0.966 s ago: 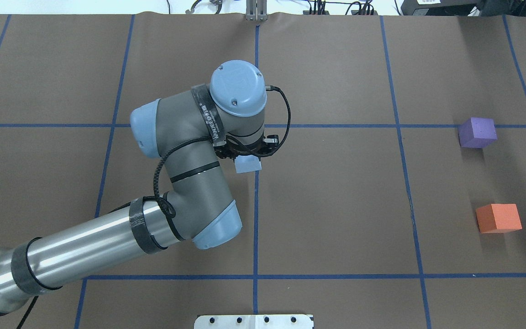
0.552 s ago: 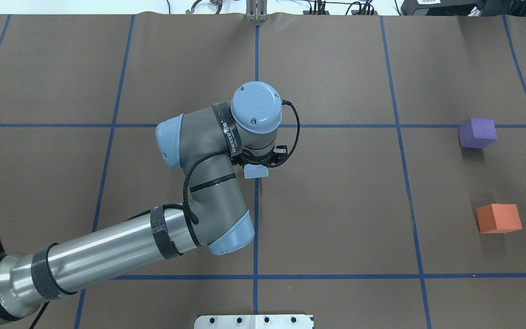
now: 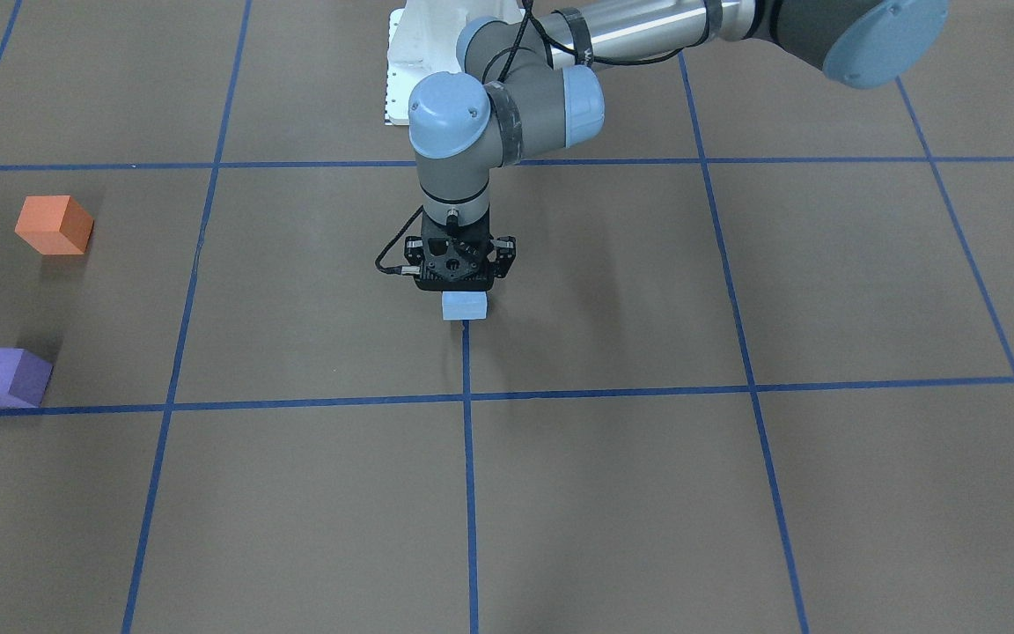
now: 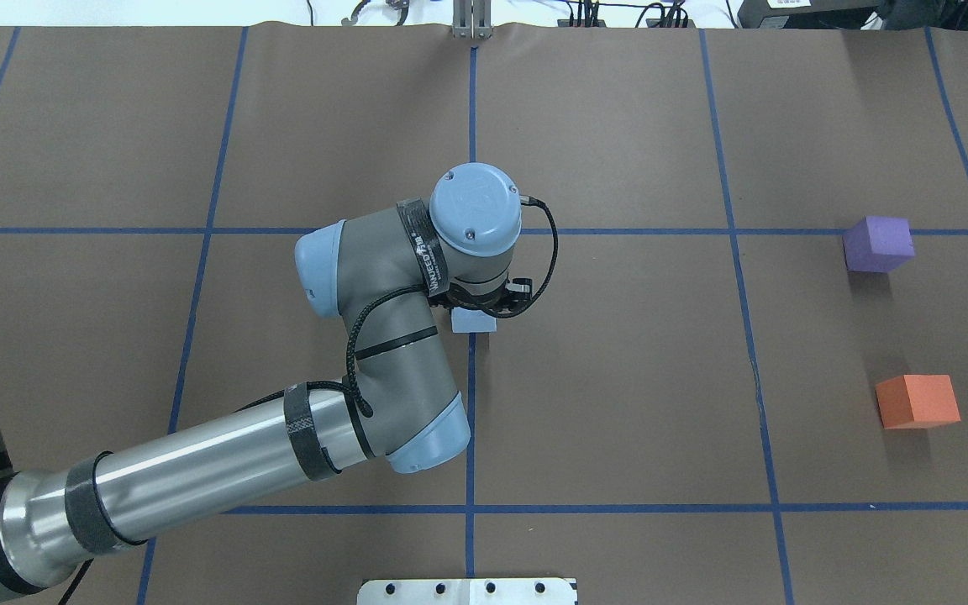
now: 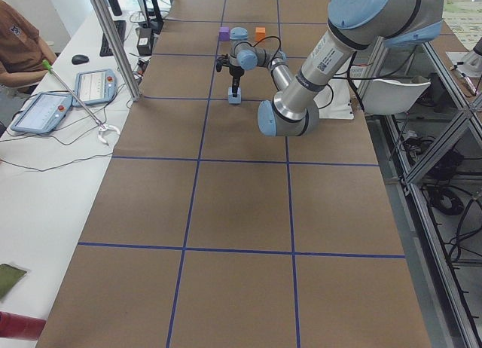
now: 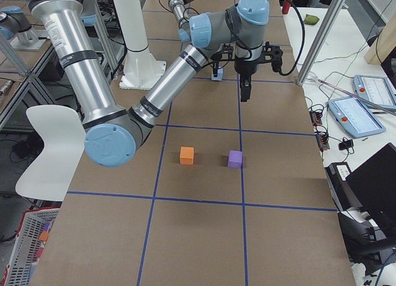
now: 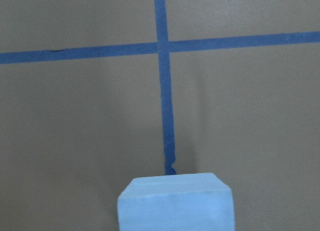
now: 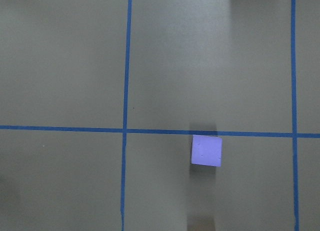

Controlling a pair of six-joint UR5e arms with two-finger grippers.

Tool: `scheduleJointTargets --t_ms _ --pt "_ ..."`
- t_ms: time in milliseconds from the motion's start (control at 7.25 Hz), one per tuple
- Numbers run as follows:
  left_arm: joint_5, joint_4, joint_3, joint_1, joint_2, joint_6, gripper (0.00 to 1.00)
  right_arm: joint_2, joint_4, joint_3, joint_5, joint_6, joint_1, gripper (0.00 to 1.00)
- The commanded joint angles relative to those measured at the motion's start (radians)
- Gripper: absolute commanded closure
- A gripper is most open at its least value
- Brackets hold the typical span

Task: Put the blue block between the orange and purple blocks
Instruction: 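Lift the light blue cube and carry it toward the table's center with the left gripper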

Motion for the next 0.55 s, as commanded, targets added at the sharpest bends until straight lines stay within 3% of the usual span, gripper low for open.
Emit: scheduleJointTargets --t_ms 0,276,414 --pt "0.004 0.000 -0.007 -0.004 0.002 0.000 0.00 0.057 -0.001 0.053 0.000 0.164 -0.072 0.01" --pt "-0.039 0.028 -0.114 -0.063 0.006 -0.004 0.00 0.117 -0.002 0.077 -0.003 0.272 -0.133 0.01" --pt "-0.136 0.117 -0.148 -0.132 0.008 0.008 0.00 0.159 -0.002 0.093 -0.015 0.347 -0.199 0.01"
